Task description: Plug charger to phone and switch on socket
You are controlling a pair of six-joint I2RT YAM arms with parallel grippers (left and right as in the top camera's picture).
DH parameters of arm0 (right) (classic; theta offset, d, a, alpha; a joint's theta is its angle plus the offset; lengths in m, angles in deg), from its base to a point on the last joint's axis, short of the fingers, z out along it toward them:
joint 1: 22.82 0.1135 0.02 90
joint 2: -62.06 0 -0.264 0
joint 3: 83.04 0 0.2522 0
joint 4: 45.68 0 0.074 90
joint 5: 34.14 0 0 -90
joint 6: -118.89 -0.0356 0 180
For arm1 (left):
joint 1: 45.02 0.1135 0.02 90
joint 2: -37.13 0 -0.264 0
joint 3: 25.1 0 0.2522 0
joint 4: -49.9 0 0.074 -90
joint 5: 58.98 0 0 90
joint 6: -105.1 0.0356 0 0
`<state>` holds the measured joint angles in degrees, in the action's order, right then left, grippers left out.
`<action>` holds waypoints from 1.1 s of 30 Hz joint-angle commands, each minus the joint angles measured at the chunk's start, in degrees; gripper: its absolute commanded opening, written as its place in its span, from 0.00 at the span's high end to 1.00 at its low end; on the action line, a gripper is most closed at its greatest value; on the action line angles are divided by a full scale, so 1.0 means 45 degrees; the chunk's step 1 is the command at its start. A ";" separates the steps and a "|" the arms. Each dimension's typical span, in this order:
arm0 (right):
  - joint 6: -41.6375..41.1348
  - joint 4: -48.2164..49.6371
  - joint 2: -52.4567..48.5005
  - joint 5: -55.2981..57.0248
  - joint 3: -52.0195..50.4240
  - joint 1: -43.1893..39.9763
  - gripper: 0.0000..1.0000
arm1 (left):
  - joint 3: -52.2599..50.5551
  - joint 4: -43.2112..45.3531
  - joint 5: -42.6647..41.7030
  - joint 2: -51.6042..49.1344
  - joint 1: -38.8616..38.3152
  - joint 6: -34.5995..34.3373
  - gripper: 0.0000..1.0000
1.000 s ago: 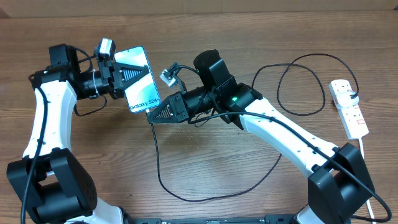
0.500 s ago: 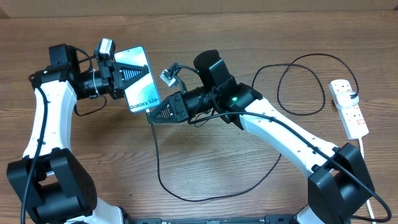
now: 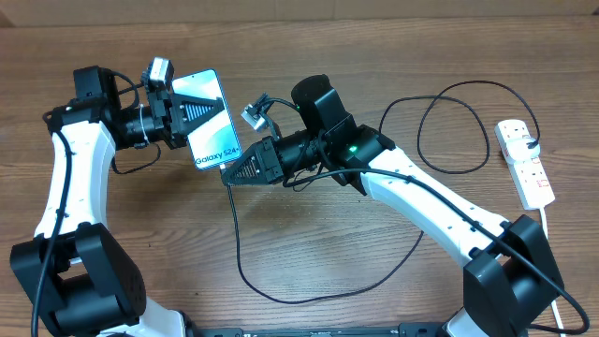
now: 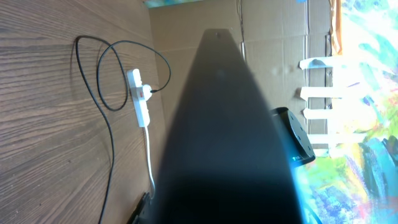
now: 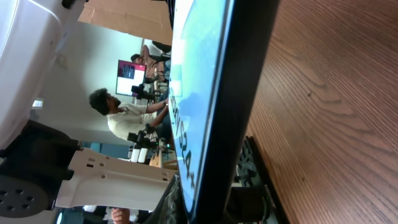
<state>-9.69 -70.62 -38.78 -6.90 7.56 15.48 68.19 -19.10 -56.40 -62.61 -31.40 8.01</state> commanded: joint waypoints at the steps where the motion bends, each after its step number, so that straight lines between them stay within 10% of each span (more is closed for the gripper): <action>1: -0.0160 0.0146 0.0049 0.0301 0.0097 -0.0015 0.96 | 0.0355 -0.0039 -0.0442 0.0311 0.0039 0.0296 0.96; 33: -0.0034 0.0194 0.0044 -0.0593 0.0097 -0.0015 0.96 | 0.0355 -0.0053 -0.0491 0.0311 0.0039 -0.0296 0.96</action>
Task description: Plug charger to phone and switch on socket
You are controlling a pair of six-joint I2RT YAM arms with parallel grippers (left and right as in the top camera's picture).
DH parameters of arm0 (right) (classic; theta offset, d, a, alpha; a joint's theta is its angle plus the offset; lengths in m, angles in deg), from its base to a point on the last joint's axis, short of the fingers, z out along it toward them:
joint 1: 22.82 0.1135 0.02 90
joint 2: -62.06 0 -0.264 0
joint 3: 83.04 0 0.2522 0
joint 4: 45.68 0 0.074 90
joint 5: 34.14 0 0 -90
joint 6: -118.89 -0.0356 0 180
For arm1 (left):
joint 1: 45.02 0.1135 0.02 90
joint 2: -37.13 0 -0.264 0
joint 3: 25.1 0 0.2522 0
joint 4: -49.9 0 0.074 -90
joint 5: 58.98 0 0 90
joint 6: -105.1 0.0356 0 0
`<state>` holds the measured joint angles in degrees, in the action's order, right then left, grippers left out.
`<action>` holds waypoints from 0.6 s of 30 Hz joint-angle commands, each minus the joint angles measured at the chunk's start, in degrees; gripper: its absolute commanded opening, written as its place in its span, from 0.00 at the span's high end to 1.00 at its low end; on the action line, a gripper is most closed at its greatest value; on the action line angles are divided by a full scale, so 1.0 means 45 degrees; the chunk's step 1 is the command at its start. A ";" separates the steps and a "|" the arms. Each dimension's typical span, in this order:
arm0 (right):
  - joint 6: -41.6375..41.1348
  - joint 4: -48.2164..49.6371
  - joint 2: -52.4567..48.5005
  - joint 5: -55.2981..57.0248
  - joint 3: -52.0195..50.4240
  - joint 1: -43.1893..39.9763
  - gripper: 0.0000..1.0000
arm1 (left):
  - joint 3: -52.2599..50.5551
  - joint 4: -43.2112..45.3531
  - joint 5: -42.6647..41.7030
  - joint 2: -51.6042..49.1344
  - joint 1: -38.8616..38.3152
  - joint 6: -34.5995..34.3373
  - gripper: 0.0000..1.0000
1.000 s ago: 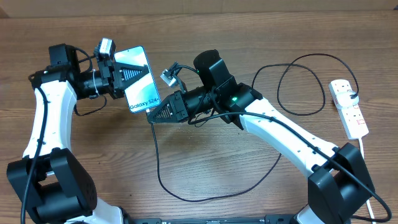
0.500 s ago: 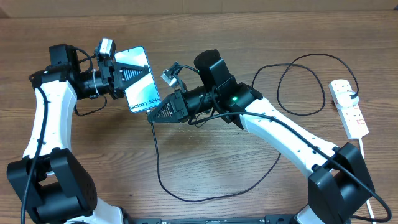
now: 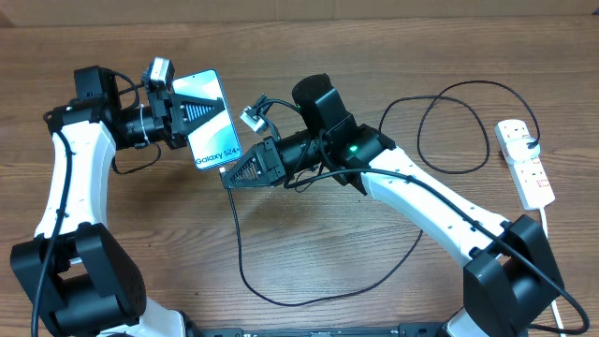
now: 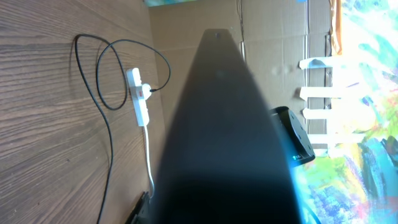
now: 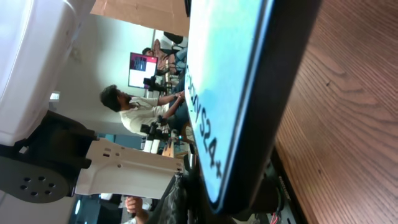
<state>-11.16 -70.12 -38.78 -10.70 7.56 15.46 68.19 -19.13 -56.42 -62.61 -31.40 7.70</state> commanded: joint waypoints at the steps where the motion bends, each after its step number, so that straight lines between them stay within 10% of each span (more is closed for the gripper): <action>1: 0.0291 0.0083 0.0044 0.0311 0.0097 -0.0010 0.96 | 0.0355 -0.0049 -0.0491 0.0311 0.0039 -0.0228 0.96; 18: 0.0238 0.0316 0.0044 0.0646 0.0097 -0.0024 0.96 | 0.0355 -0.0083 -0.0437 0.0311 0.0034 -0.0359 0.96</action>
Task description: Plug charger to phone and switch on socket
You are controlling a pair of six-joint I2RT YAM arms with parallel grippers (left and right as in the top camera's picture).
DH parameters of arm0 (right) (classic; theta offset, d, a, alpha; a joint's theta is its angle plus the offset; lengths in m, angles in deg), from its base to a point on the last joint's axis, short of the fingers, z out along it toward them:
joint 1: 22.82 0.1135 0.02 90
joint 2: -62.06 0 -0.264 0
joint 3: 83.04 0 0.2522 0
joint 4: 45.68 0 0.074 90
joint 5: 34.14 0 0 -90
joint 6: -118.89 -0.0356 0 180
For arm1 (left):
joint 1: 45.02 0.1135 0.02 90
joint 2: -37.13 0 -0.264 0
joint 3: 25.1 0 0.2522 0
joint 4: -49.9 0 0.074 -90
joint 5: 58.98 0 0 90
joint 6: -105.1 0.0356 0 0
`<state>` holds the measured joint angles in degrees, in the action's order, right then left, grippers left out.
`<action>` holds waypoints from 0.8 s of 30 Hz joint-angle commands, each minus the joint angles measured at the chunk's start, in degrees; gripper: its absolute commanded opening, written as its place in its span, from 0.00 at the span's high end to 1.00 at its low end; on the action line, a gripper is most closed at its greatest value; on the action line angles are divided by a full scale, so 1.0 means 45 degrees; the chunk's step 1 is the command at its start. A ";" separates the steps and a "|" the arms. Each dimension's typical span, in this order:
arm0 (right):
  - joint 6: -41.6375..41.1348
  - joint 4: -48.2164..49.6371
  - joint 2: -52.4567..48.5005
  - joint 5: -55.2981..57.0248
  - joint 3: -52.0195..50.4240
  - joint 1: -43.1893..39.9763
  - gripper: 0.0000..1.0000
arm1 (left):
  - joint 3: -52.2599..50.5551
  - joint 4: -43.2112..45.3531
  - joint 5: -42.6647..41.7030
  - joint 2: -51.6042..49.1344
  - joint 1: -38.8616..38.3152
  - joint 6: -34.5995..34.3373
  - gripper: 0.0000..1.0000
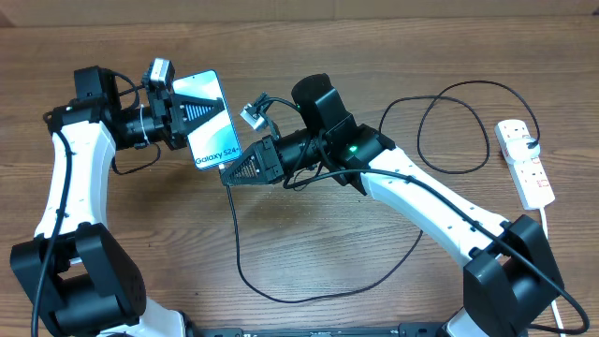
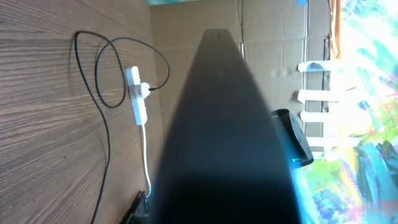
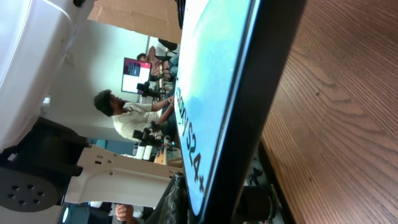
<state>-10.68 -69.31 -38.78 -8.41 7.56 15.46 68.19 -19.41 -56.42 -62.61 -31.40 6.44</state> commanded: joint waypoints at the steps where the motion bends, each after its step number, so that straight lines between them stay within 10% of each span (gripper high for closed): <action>1: 0.0131 0.0141 0.0044 0.0219 0.0097 -0.0024 0.96 | 0.0355 -0.0019 -0.0437 0.0311 0.0029 -0.0073 0.96; 24: -0.0505 0.0121 0.0044 0.0709 0.0097 -0.0359 0.96 | 0.0355 0.0029 0.0063 0.0311 -0.0369 0.0010 0.96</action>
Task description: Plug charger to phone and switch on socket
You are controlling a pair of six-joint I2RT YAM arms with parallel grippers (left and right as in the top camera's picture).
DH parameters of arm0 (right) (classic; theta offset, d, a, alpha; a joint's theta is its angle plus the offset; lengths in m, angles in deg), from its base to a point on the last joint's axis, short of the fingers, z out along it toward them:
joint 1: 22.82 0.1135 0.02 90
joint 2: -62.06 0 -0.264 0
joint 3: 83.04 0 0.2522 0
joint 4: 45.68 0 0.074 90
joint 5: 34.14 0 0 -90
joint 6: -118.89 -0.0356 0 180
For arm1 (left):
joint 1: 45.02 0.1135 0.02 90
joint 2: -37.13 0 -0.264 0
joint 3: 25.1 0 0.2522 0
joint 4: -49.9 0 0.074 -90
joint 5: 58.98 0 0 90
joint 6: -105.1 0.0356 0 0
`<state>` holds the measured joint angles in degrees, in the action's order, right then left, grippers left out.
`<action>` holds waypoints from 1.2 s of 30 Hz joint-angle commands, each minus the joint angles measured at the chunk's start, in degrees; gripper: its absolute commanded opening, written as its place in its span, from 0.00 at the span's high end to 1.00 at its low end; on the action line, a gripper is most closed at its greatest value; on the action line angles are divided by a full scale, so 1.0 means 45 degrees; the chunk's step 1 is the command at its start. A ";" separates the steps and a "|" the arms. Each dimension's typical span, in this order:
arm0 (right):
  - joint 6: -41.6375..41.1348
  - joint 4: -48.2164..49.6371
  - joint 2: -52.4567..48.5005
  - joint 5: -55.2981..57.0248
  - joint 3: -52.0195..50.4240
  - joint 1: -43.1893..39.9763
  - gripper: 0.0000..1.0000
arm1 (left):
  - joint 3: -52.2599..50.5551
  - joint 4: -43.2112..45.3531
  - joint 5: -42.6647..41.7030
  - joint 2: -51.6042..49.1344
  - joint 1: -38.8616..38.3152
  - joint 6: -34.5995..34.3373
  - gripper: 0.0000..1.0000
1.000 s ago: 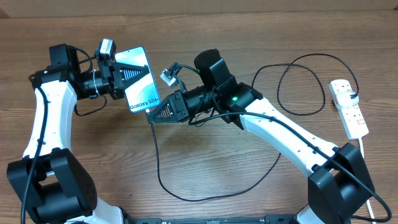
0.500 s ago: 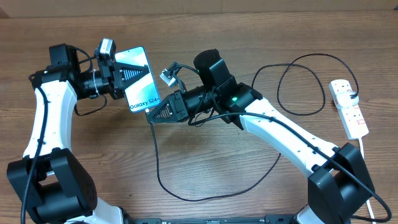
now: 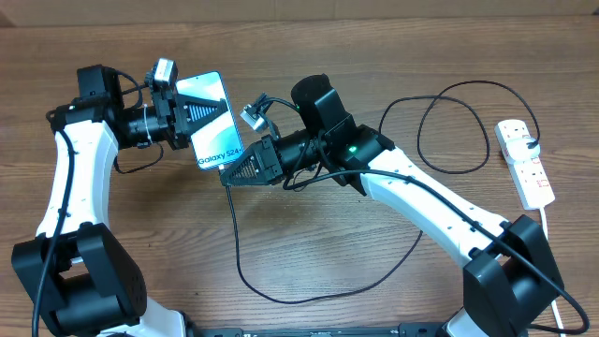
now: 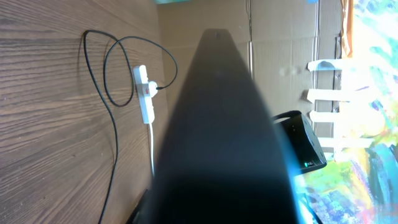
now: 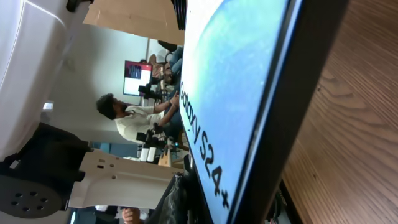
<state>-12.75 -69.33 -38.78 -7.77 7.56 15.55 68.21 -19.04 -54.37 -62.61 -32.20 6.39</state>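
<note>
A phone (image 3: 211,117) with "Galaxy S24+" on its lit screen is held off the table, and my left gripper (image 3: 192,126) is shut on it from the left. My right gripper (image 3: 229,178) sits at the phone's lower end, shut on the charger plug, which its fingers hide. The black charger cable (image 3: 236,253) hangs from there. The phone's dark back (image 4: 217,137) fills the left wrist view. Its screen (image 5: 236,93) fills the right wrist view, so the port is hidden. The white socket strip (image 3: 524,164) lies at the far right.
The black cable loops across the wooden table (image 3: 309,243) and coils at the back right (image 3: 459,122) before reaching the strip (image 4: 147,94). The strip's white lead (image 3: 560,309) runs off the front right. A cardboard wall stands behind the table.
The phone and my left gripper have shifted slightly to the right. The right wrist view now shows more of the screen's face. My right gripper stays at the phone's lower end.
At every earlier moment my left gripper held the phone off the table and my right gripper held the plug at its lower end. The phone showed edge-on, then more face-on, then edge-on again in the right wrist view. Only small shifts have come of it.
</note>
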 commanded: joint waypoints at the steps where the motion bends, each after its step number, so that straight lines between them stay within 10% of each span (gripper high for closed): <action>1: -0.0044 0.0024 0.0044 0.0563 0.0097 -0.0476 0.96 | 0.0350 -0.0049 -0.0636 0.0311 -0.0189 0.0019 0.96; 36: 0.0316 -0.0117 0.0044 0.0704 0.0097 -0.0656 0.96 | 0.0350 -0.0053 -0.1141 0.0311 -0.0180 -0.0175 0.96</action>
<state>-12.21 -70.19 -38.78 -8.34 7.56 14.91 68.23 -18.86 -55.35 -62.61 -32.20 6.22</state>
